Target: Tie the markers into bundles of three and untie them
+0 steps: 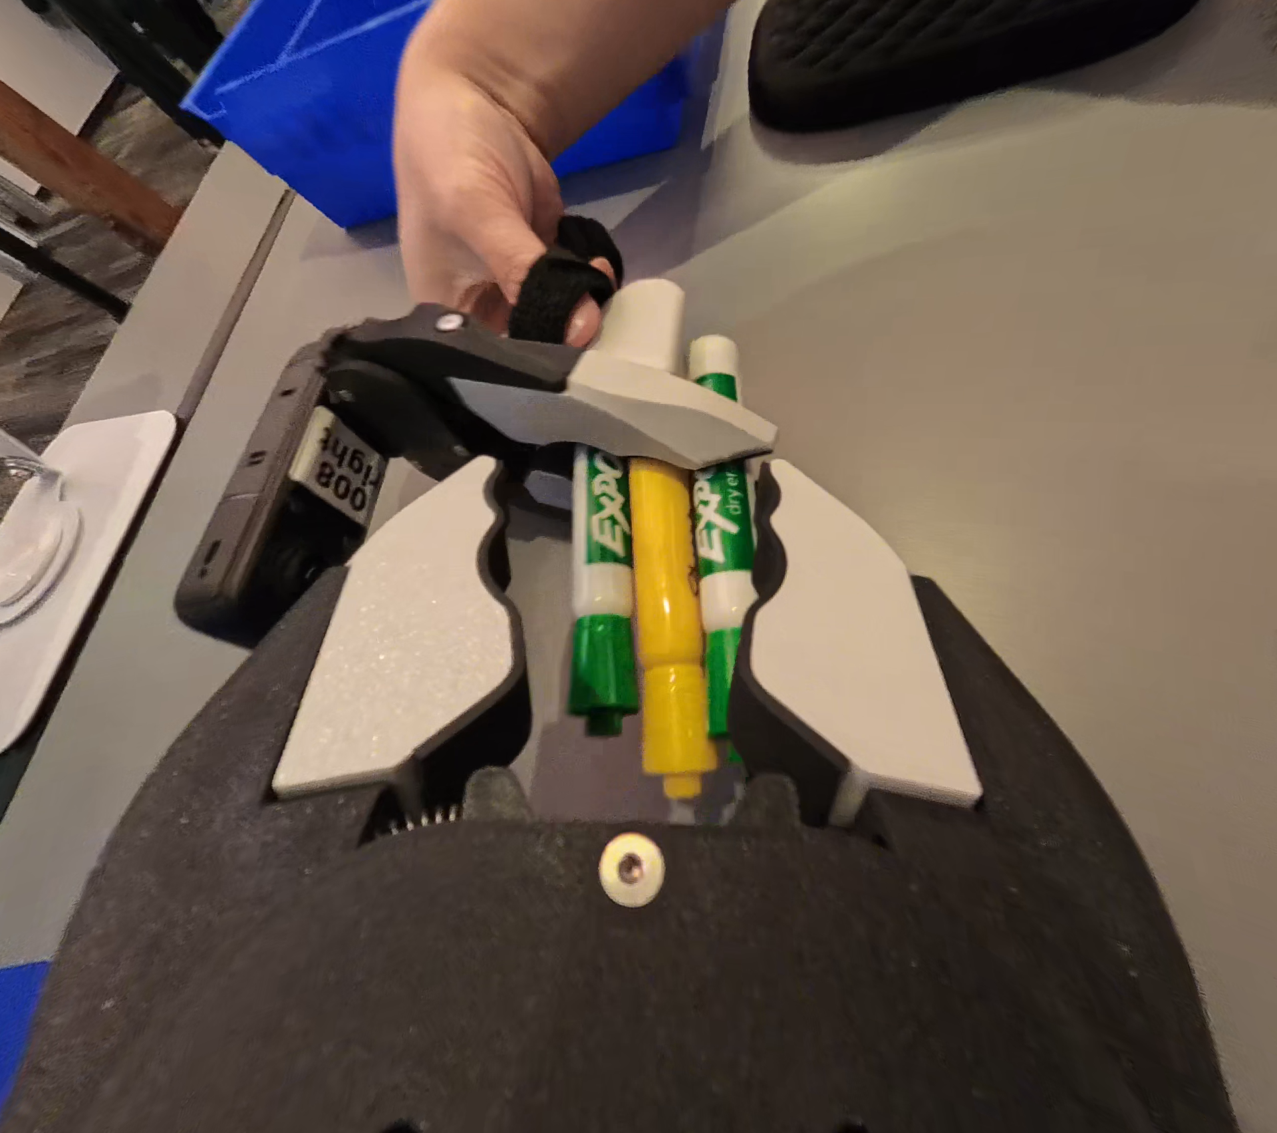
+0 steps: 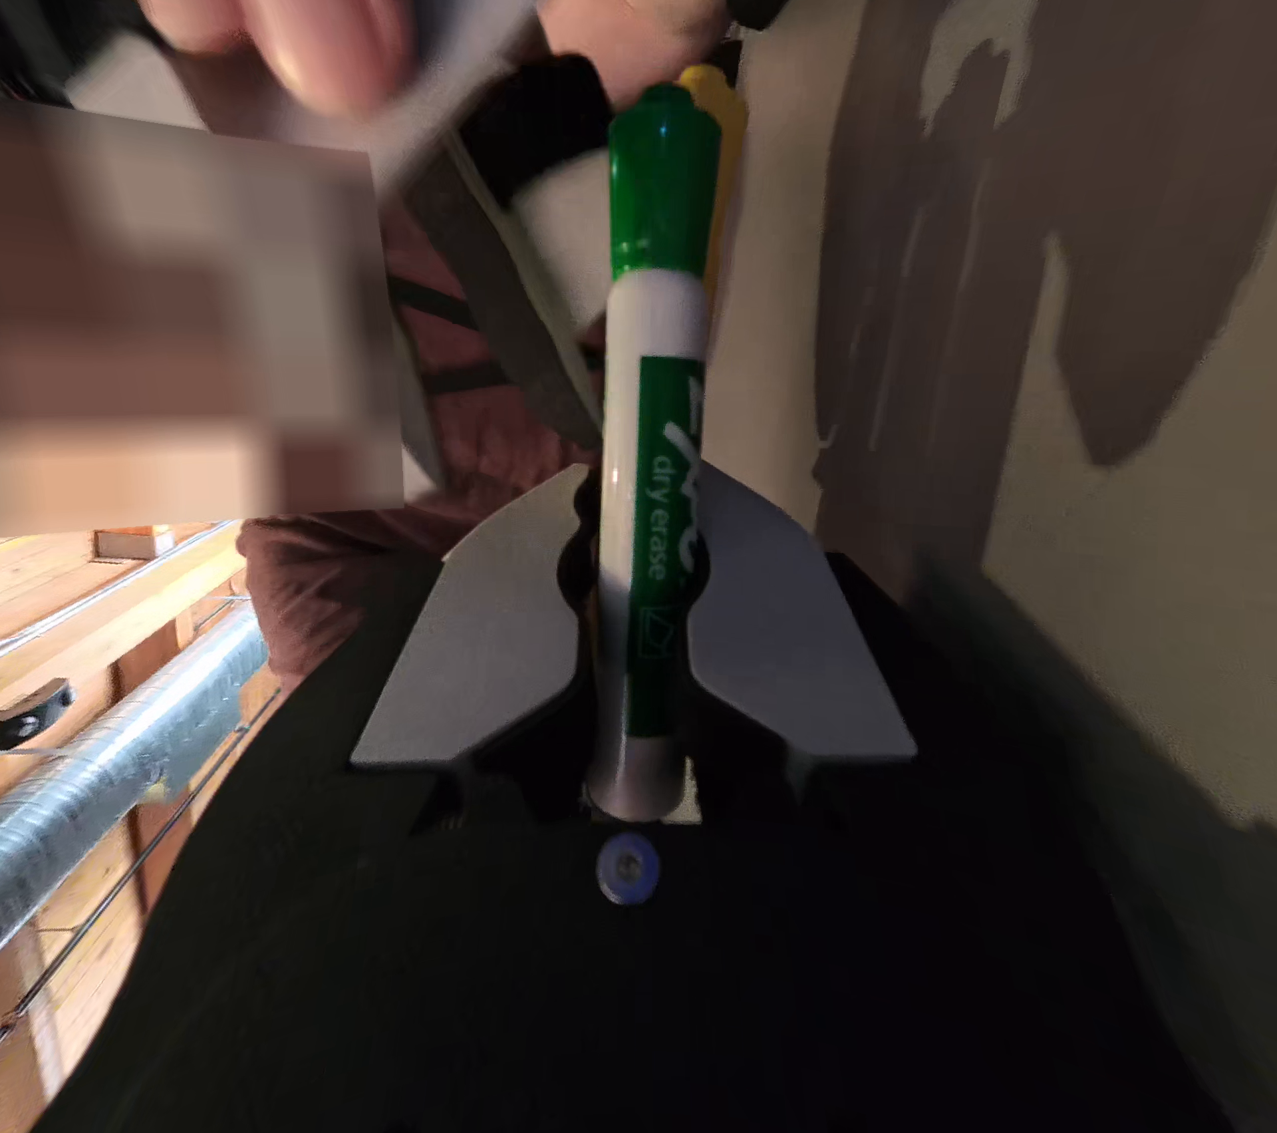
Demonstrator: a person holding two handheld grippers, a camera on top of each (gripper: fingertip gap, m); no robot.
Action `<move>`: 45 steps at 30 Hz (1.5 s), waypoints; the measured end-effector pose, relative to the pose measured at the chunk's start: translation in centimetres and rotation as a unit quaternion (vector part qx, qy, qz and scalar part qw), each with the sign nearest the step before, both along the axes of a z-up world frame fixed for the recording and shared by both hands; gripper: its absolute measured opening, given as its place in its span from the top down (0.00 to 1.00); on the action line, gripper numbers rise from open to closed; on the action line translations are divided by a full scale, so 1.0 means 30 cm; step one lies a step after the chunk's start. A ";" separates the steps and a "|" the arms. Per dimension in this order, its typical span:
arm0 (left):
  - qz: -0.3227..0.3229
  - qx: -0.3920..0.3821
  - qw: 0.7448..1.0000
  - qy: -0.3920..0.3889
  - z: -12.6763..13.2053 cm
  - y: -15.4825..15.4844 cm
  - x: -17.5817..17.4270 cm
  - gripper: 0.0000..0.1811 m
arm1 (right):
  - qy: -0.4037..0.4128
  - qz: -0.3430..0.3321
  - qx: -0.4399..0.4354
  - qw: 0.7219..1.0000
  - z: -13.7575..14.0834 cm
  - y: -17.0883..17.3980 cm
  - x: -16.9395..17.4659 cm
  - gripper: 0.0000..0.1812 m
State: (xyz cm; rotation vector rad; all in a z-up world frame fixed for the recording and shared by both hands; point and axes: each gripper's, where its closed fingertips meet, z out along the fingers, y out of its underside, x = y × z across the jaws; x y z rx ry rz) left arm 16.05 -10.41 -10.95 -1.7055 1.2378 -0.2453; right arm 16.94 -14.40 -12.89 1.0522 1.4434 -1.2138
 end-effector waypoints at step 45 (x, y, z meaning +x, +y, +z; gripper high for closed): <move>0.115 -0.103 0.924 -0.349 0.086 0.105 0.082 0.85 | 0.420 -0.230 0.274 0.834 -0.035 0.063 -0.072 0.88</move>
